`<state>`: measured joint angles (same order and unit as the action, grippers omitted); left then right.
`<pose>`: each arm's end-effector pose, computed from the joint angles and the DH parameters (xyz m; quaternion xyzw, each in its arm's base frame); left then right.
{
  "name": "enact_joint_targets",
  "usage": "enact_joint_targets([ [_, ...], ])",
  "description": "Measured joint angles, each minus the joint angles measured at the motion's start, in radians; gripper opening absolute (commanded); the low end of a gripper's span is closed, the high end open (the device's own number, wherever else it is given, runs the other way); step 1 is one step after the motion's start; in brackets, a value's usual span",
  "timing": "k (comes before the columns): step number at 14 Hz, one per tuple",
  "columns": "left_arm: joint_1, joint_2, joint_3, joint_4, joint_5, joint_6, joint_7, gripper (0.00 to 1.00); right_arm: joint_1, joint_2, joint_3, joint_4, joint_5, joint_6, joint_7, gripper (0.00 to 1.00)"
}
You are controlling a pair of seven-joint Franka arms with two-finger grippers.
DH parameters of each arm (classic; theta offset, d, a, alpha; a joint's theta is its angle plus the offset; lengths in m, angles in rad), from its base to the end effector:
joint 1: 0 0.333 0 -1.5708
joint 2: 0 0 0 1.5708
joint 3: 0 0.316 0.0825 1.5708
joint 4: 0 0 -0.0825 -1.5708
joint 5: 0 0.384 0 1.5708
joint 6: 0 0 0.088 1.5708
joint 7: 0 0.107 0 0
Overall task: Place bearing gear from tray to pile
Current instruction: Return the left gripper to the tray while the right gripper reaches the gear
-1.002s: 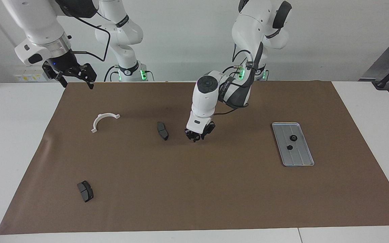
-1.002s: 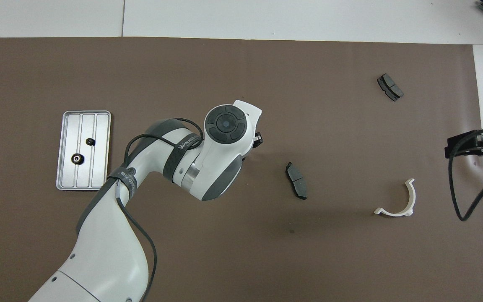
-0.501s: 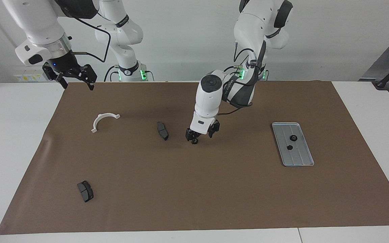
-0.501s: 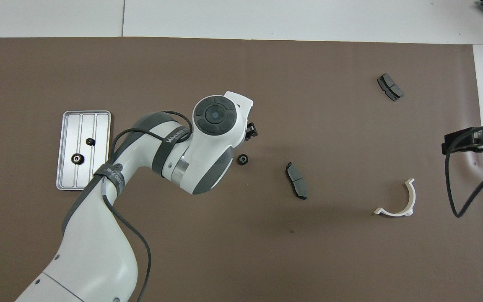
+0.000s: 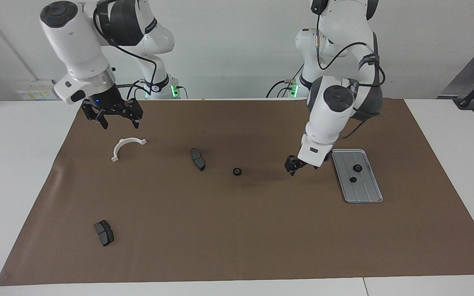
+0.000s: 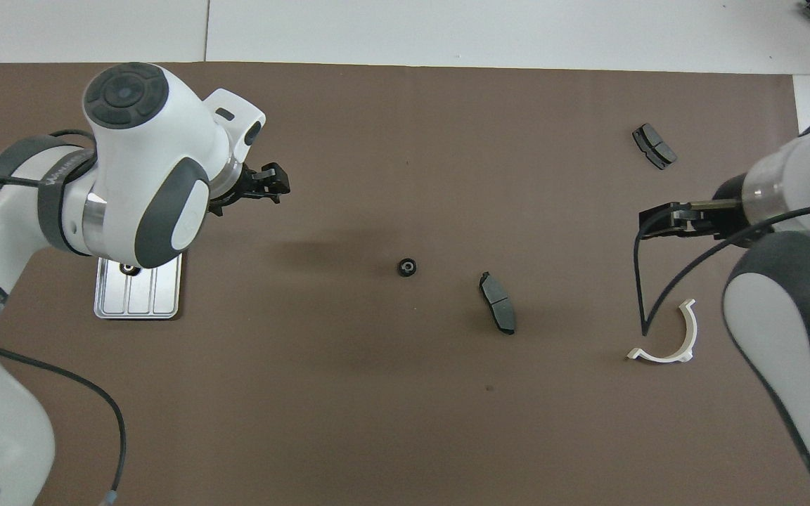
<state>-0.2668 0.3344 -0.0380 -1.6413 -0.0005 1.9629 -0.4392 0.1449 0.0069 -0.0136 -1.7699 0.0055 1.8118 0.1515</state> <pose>0.6243 -0.1938 0.4210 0.9976 0.0683 -0.0082 0.0037 0.5642 0.0750 0.5468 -0.9998 0.0107 -0.0170 0.0051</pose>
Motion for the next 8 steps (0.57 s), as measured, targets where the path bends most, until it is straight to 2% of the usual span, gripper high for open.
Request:
enact_joint_targets([
  [4, 0.174, -0.009, 0.001, -0.081, 0.0, 0.053, 0.331, 0.88, 0.169, 0.144, 0.005, 0.006, -0.001, 0.16, 0.213, 1.0],
  [6, 0.228, -0.02, 0.001, -0.139, 0.0, 0.135, 0.412, 0.87, 0.249, 0.209, 0.006, 0.01, -0.001, 0.249, 0.327, 1.0],
  [8, 0.254, -0.031, 0.0, -0.193, 0.0, 0.208, 0.443, 0.79, 0.323, 0.269, 0.007, 0.012, -0.002, 0.322, 0.415, 1.0],
])
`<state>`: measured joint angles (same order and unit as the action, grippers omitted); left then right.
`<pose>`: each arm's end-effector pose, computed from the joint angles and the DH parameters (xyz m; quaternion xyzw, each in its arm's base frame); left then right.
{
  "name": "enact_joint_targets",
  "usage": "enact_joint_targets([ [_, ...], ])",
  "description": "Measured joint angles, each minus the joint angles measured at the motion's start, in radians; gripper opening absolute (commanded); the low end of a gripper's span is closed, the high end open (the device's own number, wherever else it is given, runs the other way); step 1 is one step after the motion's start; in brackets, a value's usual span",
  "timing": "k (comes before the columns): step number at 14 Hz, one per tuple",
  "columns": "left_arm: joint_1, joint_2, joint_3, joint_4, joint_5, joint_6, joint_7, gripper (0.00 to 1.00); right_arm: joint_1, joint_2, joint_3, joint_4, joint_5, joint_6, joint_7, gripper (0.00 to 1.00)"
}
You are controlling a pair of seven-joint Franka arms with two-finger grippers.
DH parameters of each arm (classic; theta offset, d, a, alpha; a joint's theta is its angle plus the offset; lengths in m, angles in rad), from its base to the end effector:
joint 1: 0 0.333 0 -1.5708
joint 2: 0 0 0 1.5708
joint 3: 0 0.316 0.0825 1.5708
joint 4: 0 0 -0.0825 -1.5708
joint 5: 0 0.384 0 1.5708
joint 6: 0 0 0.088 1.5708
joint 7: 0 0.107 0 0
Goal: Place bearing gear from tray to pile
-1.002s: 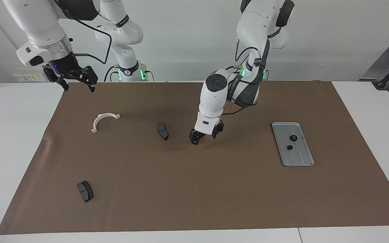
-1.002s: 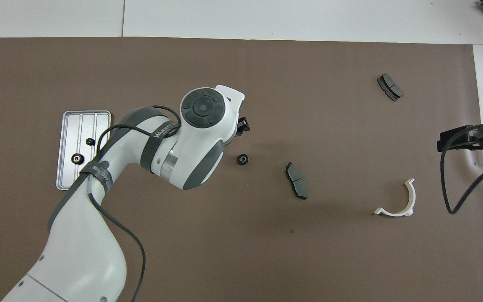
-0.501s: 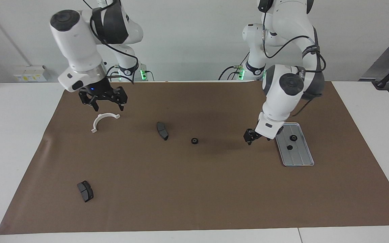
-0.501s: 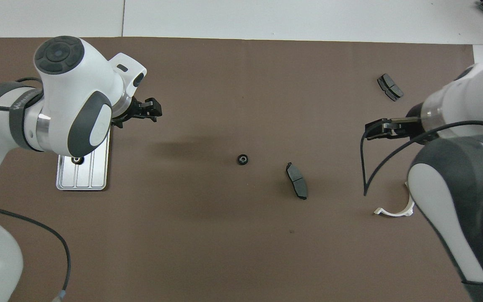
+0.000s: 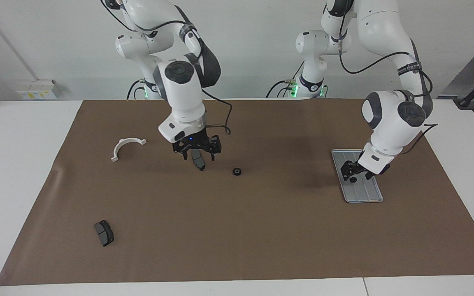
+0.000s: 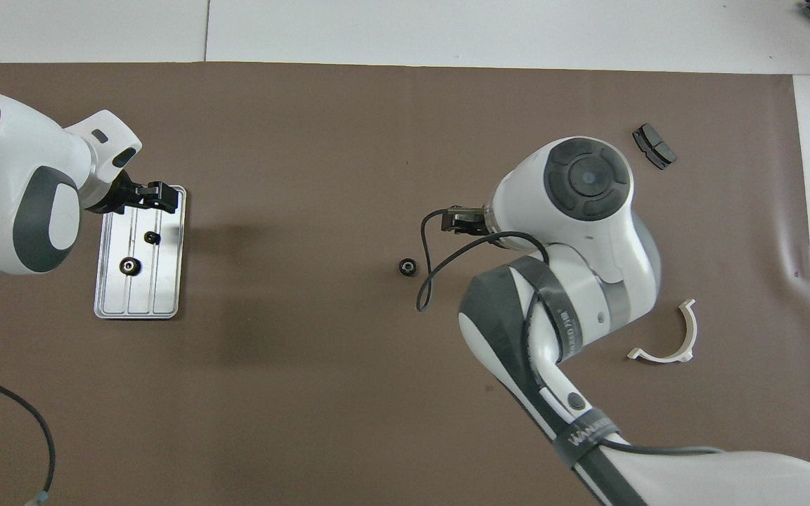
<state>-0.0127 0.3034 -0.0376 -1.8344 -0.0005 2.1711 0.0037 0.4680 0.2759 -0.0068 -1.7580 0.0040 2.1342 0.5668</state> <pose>0.6321 -0.0303 0.3694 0.9995 -0.0259 0.0166 0.0062 0.5766 0.2871 0.4192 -0.9973 0.0535 -0.0432 0.0254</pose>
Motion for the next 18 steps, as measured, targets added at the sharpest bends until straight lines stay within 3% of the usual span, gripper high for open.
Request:
enact_joint_targets([
  [4, 0.021, -0.019, 0.0, -0.081, 0.0, 0.076, 0.032, 0.63, 0.097, 0.091, -0.001, 0.0, -0.001, 0.097, 0.069, 1.0],
  [8, 0.037, -0.021, 0.0, -0.162, 0.0, 0.167, 0.039, 0.6, 0.142, 0.182, -0.002, -0.001, -0.023, 0.163, 0.092, 1.0],
  [11, 0.041, -0.023, 0.0, -0.19, 0.0, 0.184, 0.04, 0.55, 0.143, 0.201, -0.003, -0.005, -0.032, 0.19, 0.092, 1.0],
  [13, 0.048, -0.027, 0.0, -0.201, 0.0, 0.187, 0.04, 0.51, 0.15, 0.203, -0.003, -0.019, -0.058, 0.19, 0.092, 0.87],
  [18, 0.048, -0.029, -0.004, -0.241, 0.0, 0.239, 0.04, 0.45, 0.168, 0.205, -0.003, -0.032, -0.071, 0.19, 0.092, 0.75],
])
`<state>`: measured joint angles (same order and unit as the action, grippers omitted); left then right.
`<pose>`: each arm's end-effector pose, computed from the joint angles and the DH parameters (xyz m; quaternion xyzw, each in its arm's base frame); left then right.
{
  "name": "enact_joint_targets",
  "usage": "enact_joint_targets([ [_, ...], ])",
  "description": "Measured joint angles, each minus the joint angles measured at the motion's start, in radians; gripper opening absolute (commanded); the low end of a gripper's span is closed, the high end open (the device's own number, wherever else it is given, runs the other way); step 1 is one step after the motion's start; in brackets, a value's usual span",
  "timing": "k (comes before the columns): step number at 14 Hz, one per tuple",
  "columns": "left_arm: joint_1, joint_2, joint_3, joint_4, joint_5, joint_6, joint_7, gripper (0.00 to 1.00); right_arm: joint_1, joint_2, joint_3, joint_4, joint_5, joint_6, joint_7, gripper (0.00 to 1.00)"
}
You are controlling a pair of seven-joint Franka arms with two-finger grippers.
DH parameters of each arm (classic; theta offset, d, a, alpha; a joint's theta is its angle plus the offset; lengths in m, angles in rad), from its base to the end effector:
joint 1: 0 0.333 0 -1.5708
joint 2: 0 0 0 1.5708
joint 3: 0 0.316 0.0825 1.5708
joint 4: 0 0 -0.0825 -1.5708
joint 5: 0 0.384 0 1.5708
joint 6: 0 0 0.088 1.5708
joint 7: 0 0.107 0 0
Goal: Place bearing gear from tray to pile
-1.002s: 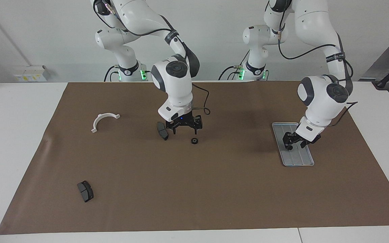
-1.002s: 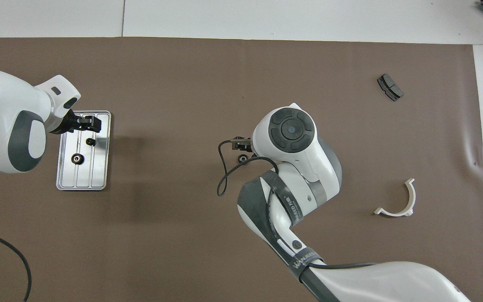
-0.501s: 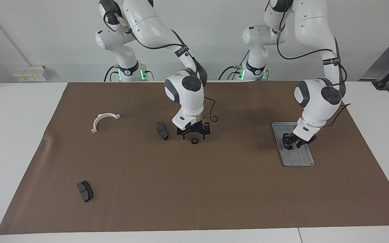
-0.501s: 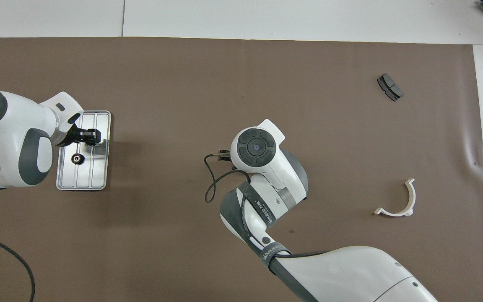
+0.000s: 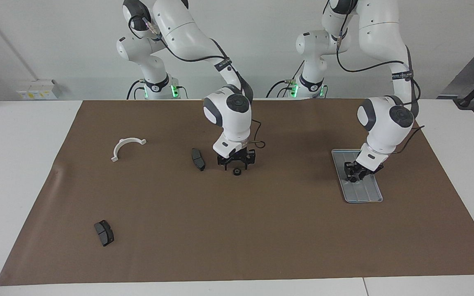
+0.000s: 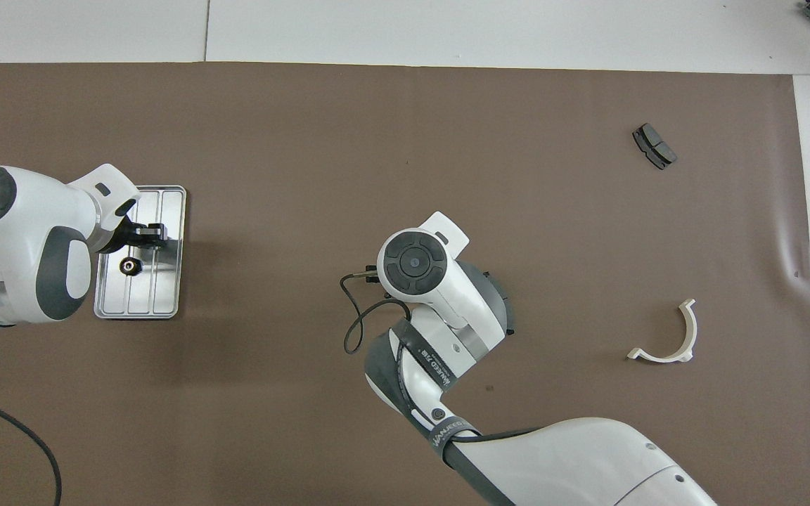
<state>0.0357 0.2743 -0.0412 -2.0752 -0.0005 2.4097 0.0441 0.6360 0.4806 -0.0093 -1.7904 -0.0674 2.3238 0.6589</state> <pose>0.5906 -0.0027 0.3025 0.9992 -0.0237 0.0303 0.0051 0.5347 0.3863 0.2886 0.9993 0.0069 0.0375 0.0061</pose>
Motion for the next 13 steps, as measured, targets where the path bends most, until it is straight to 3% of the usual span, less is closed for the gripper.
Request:
enact_joint_targets([
  [13, -0.001, -0.005, -0.007, -0.008, 0.0, 0.012, -0.001, 0.14, 0.0, 0.002, -0.001, -0.026, -0.004, 0.063, 0.0, 0.75],
])
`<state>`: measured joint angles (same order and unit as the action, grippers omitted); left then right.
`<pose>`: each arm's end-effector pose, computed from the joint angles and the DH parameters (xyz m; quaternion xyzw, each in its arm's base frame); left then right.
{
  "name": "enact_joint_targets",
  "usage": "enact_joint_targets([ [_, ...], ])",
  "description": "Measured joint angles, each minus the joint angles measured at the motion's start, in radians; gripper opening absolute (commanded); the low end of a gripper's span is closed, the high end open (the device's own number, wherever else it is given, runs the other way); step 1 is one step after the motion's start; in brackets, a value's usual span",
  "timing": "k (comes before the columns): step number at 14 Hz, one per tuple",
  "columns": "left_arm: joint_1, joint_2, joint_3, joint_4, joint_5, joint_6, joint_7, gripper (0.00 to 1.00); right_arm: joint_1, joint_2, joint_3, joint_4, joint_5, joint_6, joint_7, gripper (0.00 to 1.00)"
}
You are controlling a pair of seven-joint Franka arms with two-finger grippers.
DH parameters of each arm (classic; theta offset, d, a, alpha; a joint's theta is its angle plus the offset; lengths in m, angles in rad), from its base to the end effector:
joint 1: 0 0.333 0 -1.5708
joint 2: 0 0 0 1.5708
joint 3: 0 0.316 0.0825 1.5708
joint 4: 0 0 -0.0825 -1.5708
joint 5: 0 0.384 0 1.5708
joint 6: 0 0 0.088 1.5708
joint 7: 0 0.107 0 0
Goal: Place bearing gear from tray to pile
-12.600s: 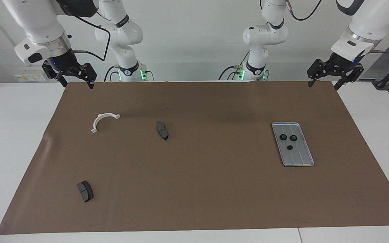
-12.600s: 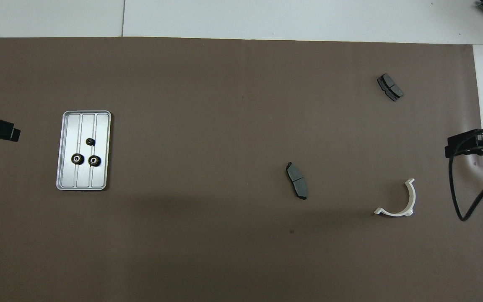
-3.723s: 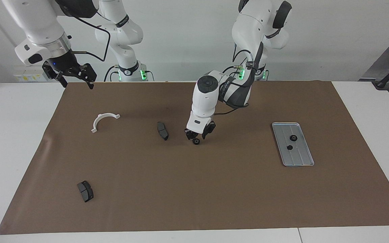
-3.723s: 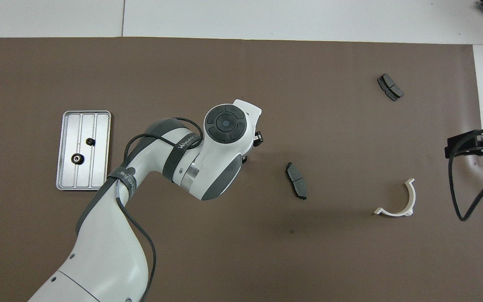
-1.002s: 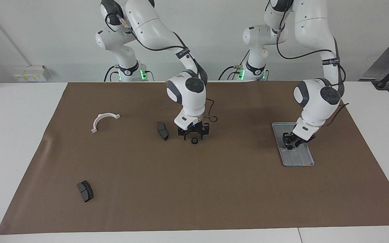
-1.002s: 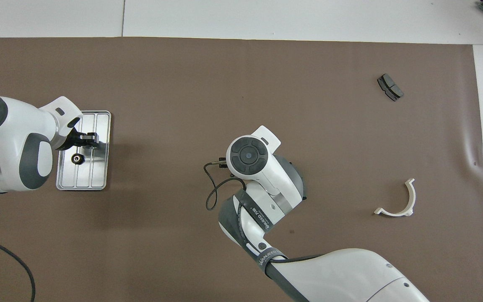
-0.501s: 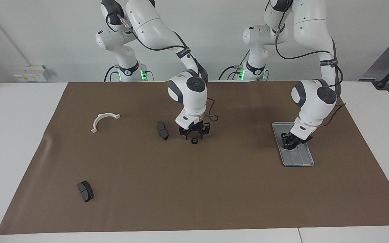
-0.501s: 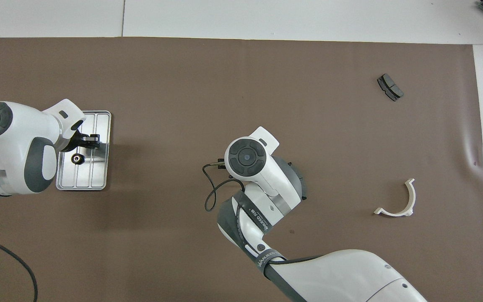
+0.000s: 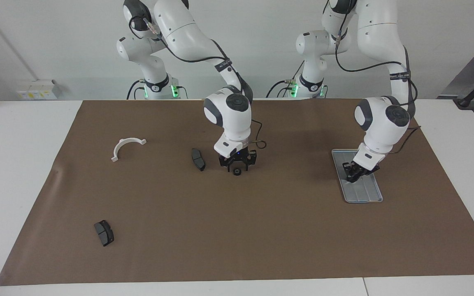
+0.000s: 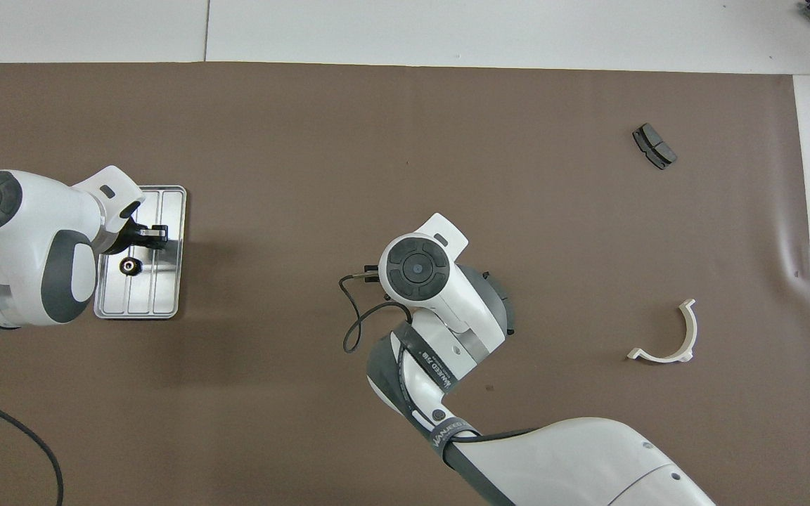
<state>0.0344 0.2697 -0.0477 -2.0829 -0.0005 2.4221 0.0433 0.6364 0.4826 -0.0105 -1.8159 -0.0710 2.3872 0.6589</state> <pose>0.5895 -0.0072 0.3031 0.9990 -0.0270 0.0350 0.0060 0.5337 0.3857 0.2821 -0.9986 -0.0090 -0.0521 0.0042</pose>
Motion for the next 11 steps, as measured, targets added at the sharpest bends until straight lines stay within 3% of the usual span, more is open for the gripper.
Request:
enact_joint_targets([
  [5, 0.0, -0.001, -0.001, 0.01, -0.001, -0.005, -0.009, 0.13, 0.0, -0.003, -0.001, -0.002, -0.008, 0.01, 0.0, 0.49],
  [6, -0.002, -0.001, -0.003, 0.024, -0.001, -0.018, -0.021, 0.13, 0.0, -0.005, -0.001, -0.002, -0.009, 0.01, 0.0, 0.41],
  [8, -0.019, -0.005, -0.01, 0.07, -0.001, -0.079, -0.073, 0.13, -0.001, -0.005, -0.002, -0.002, -0.012, 0.018, 0.0, 0.07],
  [9, -0.038, -0.006, -0.011, 0.097, -0.001, -0.109, -0.114, 0.13, -0.001, -0.008, -0.002, -0.002, -0.012, 0.021, 0.0, 0.0],
  [11, -0.085, -0.007, -0.014, 0.127, -0.001, -0.132, -0.211, 0.13, -0.002, -0.008, -0.003, -0.003, -0.013, 0.024, 0.0, 0.0],
])
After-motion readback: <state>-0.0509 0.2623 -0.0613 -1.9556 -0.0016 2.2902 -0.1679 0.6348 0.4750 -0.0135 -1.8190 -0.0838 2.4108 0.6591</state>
